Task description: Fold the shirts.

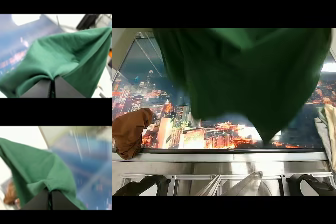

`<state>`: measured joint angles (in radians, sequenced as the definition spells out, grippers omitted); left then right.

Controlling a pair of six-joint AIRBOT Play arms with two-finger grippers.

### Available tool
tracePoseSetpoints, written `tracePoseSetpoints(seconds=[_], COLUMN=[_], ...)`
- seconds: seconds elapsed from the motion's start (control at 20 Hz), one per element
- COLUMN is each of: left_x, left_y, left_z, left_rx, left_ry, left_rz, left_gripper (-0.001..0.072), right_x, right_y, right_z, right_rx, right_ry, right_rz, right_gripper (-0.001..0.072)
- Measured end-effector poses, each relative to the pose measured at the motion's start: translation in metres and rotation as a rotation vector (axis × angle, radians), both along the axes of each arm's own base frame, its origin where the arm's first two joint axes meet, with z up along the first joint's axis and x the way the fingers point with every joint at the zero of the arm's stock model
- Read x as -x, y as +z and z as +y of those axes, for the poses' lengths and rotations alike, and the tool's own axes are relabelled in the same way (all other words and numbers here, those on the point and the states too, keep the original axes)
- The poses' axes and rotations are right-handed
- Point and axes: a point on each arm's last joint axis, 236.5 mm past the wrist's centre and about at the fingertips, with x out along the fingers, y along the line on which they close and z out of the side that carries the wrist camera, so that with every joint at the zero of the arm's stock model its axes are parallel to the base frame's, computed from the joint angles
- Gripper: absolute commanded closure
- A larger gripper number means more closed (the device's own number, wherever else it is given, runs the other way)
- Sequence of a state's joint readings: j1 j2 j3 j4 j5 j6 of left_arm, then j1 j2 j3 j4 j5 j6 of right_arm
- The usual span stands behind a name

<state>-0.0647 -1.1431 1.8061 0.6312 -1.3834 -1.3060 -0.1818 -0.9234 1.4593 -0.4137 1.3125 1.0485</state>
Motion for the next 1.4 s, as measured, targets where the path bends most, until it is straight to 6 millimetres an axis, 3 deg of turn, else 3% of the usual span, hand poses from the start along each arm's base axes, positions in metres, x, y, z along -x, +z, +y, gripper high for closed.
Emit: tracePoseSetpoints(seconds=[0.1,0.15,0.2,0.25,0.35,0.5,0.65,0.8,0.9,1.0,1.2,1.4], left_x=[-0.013,-0.020,-0.025,-0.031,-0.043,-0.059,-0.072,-0.079,-0.083,-0.086,-0.088,-0.085], left_y=[-0.054,-0.082,-0.111,-0.137,-0.188,-0.239,-0.276,-0.309,-0.334,-0.359,-0.410,-0.453], left_z=[-0.002,-0.002,-0.003,-0.003,0.001,0.021,0.055,0.086,0.103,0.113,0.116,0.107], left_rx=[-0.037,-0.058,-0.072,-0.084,-0.096,-0.093,-0.064,-0.033,-0.052,-0.086,-0.170,-0.226], left_ry=[-0.032,-0.048,-0.067,-0.082,-0.096,-0.083,-0.037,0.014,0.056,0.087,0.109,0.099], left_rz=[0.156,0.230,0.304,0.369,0.494,0.636,0.752,0.847,0.891,0.925,0.982,1.036], left_gripper=[0.0690,0.0689,0.0615,0.0355,-0.0013,-0.0013,-0.0013,0.0011,0.0143,0.0143,0.0143,0.0143], right_x=[-0.020,-0.032,-0.046,-0.059,-0.081,-0.095,-0.079,-0.033,0.003,0.037,0.078,0.100], right_y=[-0.054,-0.082,-0.110,-0.135,-0.179,-0.220,-0.260,-0.315,-0.348,-0.376,-0.423,-0.455], right_z=[0.003,0.004,0.005,0.004,0.000,-0.017,-0.044,-0.067,-0.076,-0.084,-0.087,-0.087], right_rx=[0.033,0.044,0.050,0.055,0.064,0.082,0.138,0.211,0.250,0.278,0.274,0.266], right_ry=[0.005,0.002,-0.006,-0.017,-0.042,-0.079,-0.121,-0.173,-0.217,-0.272,-0.367,-0.420], right_rz=[0.145,0.211,0.276,0.332,0.424,0.524,0.701,0.955,1.098,1.212,1.328,1.372], right_gripper=[0.0693,0.0595,0.0290,0.0107,0.0103,0.0118,0.0118,0.0118,0.0118,0.0118,0.0117,0.0117])
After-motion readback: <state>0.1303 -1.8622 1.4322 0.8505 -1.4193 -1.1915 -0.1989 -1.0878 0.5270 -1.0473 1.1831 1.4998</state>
